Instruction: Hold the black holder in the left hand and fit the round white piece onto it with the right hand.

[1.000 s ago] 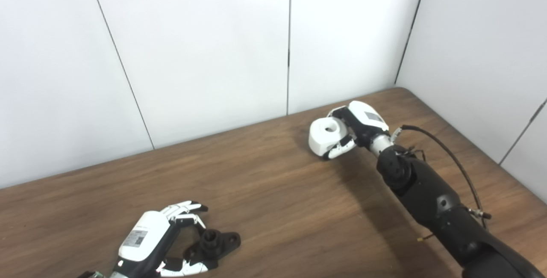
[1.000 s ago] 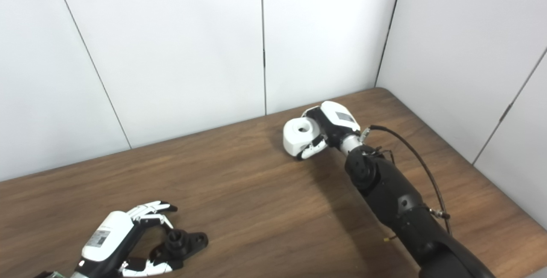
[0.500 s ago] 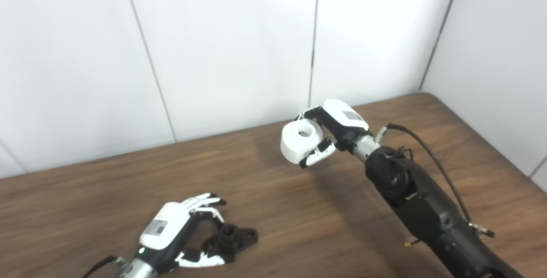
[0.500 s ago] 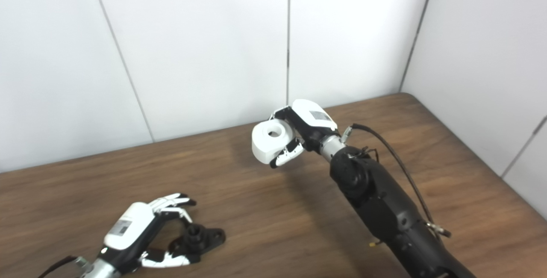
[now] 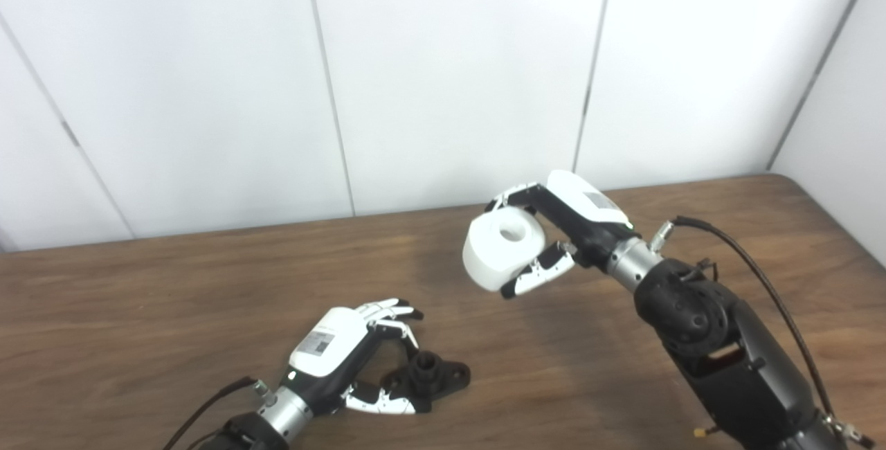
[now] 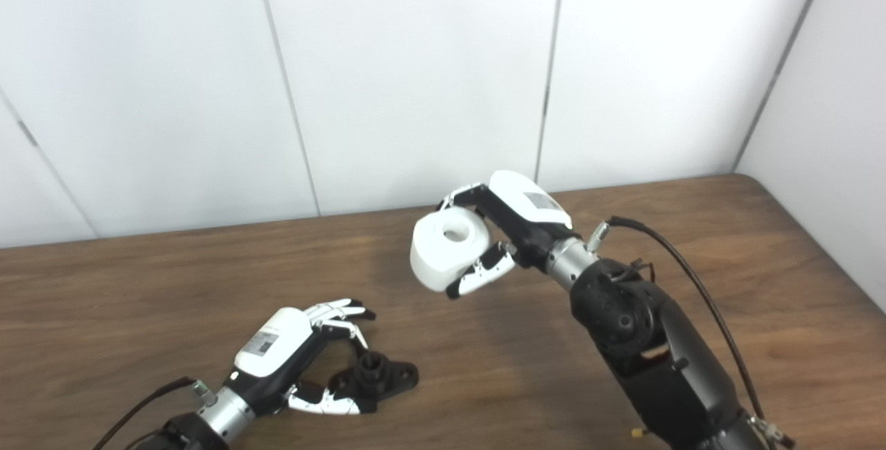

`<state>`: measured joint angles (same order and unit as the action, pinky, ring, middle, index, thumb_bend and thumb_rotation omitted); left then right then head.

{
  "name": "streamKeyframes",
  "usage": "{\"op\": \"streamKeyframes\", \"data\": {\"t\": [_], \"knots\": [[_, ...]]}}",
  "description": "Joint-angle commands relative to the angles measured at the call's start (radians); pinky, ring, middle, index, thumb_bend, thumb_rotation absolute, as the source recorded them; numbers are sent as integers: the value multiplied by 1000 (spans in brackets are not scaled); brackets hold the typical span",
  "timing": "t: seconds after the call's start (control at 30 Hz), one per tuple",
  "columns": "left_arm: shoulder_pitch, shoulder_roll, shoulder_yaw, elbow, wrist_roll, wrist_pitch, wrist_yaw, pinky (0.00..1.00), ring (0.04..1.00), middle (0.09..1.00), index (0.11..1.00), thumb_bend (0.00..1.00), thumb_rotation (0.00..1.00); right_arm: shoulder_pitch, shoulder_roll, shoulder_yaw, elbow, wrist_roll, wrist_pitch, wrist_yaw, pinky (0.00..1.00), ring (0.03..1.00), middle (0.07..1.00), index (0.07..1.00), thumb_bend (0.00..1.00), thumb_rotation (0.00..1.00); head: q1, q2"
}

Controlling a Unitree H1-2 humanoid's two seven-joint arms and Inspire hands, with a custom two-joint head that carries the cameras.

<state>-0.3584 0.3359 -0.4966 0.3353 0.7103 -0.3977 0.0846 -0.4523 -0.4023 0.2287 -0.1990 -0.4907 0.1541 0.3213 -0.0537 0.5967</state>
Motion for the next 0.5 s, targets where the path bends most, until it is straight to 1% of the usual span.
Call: {"op": "streamKeyframes", "data": {"t": [0.0, 0.13, 0.3, 0.47], "knots": [[82, -7, -51, 75, 76, 94, -71, 849, 885, 829, 483, 524, 56, -31, 9, -2, -56, 20, -1, 13, 685, 785, 743, 480, 524, 131, 4, 1], [79, -11, -53, 65, 78, 109, -85, 852, 888, 834, 483, 524, 57, -31, 23, 17, -85, 13, 10, 51, 697, 792, 745, 480, 524, 132, 17, 8], [74, -19, -56, 78, 85, 101, -64, 829, 878, 826, 482, 524, 58, -33, 44, 53, -102, -2, 29, 96, 682, 785, 748, 480, 525, 133, 31, 14], [72, -24, -57, 73, 86, 112, -79, 836, 883, 831, 483, 524, 58, -31, 57, 94, -103, -15, 22, 125, 684, 789, 753, 480, 525, 133, 38, 19]]}}
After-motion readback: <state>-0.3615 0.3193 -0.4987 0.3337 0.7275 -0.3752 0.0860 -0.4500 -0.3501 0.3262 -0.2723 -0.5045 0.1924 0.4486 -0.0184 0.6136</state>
